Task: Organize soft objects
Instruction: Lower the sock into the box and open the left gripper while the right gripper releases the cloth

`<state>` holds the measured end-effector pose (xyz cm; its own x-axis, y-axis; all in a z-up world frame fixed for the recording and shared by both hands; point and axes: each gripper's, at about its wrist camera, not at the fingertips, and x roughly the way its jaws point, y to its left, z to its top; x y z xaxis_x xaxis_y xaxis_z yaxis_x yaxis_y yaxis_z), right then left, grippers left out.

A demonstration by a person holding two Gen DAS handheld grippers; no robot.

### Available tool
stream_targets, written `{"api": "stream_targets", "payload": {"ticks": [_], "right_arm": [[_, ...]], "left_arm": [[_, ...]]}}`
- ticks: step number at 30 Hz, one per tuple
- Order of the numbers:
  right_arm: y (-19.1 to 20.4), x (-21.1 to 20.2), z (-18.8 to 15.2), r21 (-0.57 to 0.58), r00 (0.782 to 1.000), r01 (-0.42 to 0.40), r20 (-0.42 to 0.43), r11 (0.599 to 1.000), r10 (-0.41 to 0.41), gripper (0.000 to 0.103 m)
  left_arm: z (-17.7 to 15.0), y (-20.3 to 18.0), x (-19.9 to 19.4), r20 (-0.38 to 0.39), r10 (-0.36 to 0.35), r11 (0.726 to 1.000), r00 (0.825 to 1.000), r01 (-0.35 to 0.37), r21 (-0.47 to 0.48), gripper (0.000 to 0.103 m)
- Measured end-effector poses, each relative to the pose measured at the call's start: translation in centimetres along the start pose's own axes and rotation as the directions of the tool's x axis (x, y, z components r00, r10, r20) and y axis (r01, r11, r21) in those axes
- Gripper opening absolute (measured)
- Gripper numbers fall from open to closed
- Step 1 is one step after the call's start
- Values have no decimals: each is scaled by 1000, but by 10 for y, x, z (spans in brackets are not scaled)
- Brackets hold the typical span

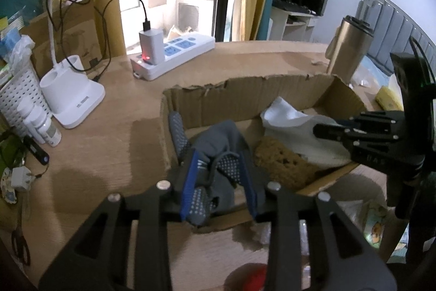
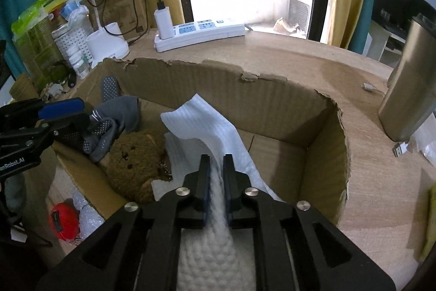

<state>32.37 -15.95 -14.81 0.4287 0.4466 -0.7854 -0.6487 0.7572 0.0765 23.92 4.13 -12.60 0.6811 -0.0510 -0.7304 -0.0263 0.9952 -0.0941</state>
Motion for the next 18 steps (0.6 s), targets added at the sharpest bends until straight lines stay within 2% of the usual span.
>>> {"api": "stream_targets", "payload": {"ticks": [1,5,18], "right_arm": [[0,-2,0,2,1000,-2,3,1000,2,21],[3,-12,1,-4,1000,-3,26,1000,4,32],[9,-49,-5,3,995,35,90,999,-35,36]], "left_arm": [[0,0,-1,2,2,1000,1000,-2,-2,34],[-1,1,-8,16,-1,1000,1000,1,-12,34],[-6,-3,-38,81,-24,1000,996,26,-18,36]]}}
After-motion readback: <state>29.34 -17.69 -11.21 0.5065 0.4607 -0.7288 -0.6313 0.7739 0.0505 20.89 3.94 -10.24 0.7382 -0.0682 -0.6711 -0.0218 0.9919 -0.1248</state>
